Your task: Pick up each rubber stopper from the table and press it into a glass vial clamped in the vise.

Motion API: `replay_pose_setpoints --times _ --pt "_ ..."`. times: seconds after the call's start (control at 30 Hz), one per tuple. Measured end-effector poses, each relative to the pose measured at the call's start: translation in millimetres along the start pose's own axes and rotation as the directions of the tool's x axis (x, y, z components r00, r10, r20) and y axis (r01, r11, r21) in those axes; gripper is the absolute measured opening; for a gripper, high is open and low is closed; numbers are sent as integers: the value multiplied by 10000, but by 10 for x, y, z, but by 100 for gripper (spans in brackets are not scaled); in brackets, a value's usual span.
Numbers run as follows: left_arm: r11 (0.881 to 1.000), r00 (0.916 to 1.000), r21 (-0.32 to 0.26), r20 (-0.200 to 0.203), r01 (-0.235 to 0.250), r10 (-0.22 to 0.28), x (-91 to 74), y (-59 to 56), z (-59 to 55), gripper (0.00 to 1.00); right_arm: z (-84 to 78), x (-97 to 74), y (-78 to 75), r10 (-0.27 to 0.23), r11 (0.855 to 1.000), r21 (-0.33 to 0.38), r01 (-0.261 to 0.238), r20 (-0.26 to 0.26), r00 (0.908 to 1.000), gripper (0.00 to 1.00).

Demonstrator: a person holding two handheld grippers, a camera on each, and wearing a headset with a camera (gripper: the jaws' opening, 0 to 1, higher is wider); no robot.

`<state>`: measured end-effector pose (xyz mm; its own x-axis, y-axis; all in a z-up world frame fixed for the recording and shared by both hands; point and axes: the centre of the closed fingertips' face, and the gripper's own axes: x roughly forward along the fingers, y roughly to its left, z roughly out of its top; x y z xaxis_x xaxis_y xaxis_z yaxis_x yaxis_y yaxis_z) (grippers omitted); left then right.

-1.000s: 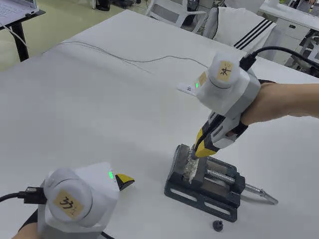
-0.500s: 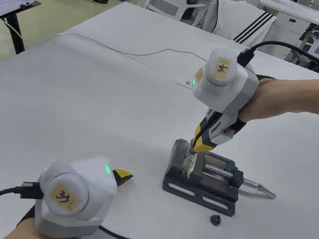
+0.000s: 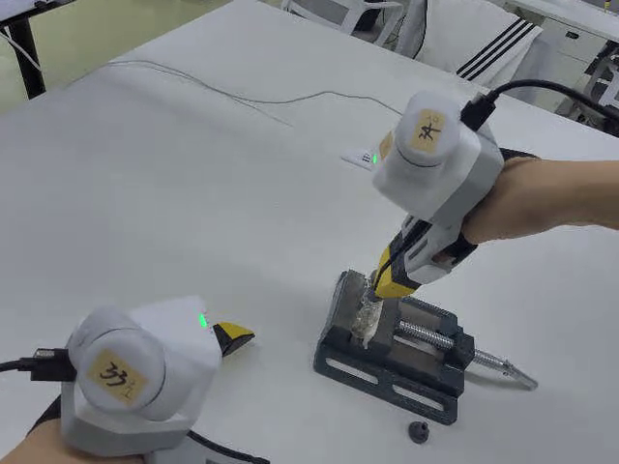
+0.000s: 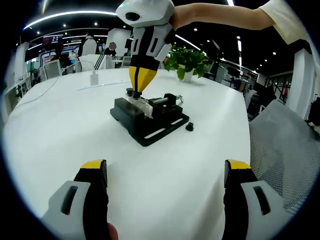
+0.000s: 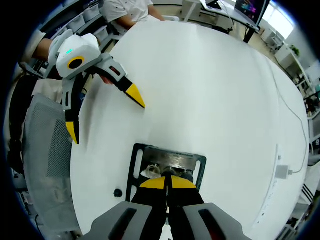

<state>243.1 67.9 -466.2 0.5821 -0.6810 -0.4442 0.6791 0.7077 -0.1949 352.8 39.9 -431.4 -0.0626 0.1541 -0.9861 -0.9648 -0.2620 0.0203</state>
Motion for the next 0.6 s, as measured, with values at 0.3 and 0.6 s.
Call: replay_pose_setpoints --times 0.3,0.6 --pt "9999 10000 -115 -13 -19 19 10 35 -11 97 23 25 -9 -45 9999 -100 42 -276 9996 0" --pt "9998 10000 -189 -10 6 -6 33 38 0 97 17 38 -53 121 9995 -298 -139 -596 9981 0"
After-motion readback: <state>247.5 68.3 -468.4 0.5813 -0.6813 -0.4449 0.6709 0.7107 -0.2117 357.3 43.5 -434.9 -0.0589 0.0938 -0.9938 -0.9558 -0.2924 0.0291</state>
